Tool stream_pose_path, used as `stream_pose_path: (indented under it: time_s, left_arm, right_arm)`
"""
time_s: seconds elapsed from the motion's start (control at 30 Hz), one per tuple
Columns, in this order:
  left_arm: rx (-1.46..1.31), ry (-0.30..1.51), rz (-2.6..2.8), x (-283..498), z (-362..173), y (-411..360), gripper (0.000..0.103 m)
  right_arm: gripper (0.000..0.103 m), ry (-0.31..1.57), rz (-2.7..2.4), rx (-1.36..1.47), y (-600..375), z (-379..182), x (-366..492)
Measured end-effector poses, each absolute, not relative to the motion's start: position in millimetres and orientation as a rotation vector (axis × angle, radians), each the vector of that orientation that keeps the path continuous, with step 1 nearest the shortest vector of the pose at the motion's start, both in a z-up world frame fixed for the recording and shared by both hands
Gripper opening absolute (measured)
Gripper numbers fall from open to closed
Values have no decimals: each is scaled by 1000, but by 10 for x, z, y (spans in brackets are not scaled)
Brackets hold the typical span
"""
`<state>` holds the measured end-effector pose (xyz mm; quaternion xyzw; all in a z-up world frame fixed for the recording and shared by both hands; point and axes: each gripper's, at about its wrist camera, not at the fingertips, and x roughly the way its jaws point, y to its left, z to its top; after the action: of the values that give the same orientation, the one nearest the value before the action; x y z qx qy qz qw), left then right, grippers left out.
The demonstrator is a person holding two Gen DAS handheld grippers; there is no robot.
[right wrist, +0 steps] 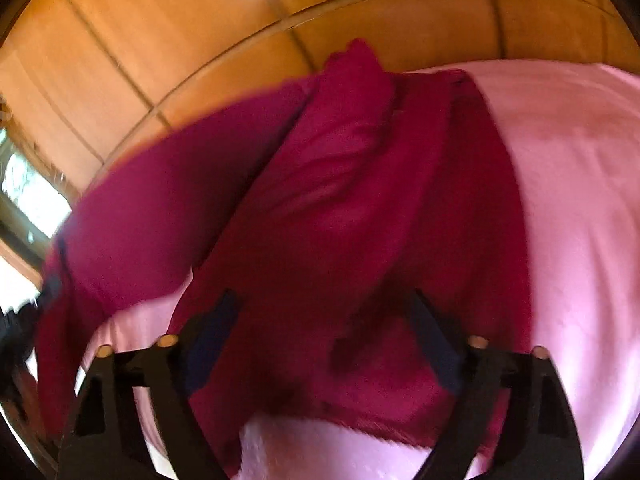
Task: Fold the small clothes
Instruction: 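Grasp the sweater with both grippers and lift it, shaking it out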
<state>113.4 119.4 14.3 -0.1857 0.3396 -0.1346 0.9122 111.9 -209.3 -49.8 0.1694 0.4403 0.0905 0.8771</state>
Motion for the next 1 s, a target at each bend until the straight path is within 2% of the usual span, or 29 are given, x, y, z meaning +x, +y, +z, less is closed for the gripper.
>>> stream_pose_path:
  time_s: [0.03,0.07,0.13,0.33,0.5,0.57,0.6,0.77,0.8,0.83,0.87,0.9,0.93,1.0]
  left_arm:
    - [-376,688,-226,1260,192,1297,7]
    - [-370,679,-179,1390,226,1390,7]
    - [-374,665,-79,1656,299,1596,7]
    - [-372,706,181,2328,315,2055,7]
    - [-327,780,287,2553,100,2071,11]
    - [-345,785,293,2555,58,2025,41]
    - [-353,779,307,2504,43,2002,66]
    - [-388,793,133,2173,-95,1727,68]
    - [-407,806,74,2099,-144,1634,68]
    - [-446,843,-39,2003,-236,1479,67]
    - [-466,871,-107,1957,-279,1394,66]
    - [-487,899,-177,1882,-347,1281,63]
    - [-518,930,-264,1788,-441,1132,63]
    - [-563,974,-376,1670,-579,926,63]
  right_arm:
    - [42,920,187,306,-2018,-478,1161]
    - [31,918,186,294,-1994,-454,1177]
    - [18,895,190,275,-2014,-349,1189]
    - [10,777,126,197,-2442,92,1169]
    - [10,719,-99,104,-3119,248,1324]
    - [10,717,-190,56,-3332,227,1416]
    - [10,720,-255,21,-3472,205,1501]
    - [10,730,-502,-81,-4108,94,2001]
    - [11,726,-531,-89,-4185,91,2048]
    - [20,720,-562,-90,-4269,104,2113]
    - [54,717,-583,-87,-4351,115,2175]
    - [70,703,-612,-70,-4417,153,2201]
    - [80,680,-623,-48,-4451,202,2170]
    - [79,669,-562,19,-4426,279,2035]
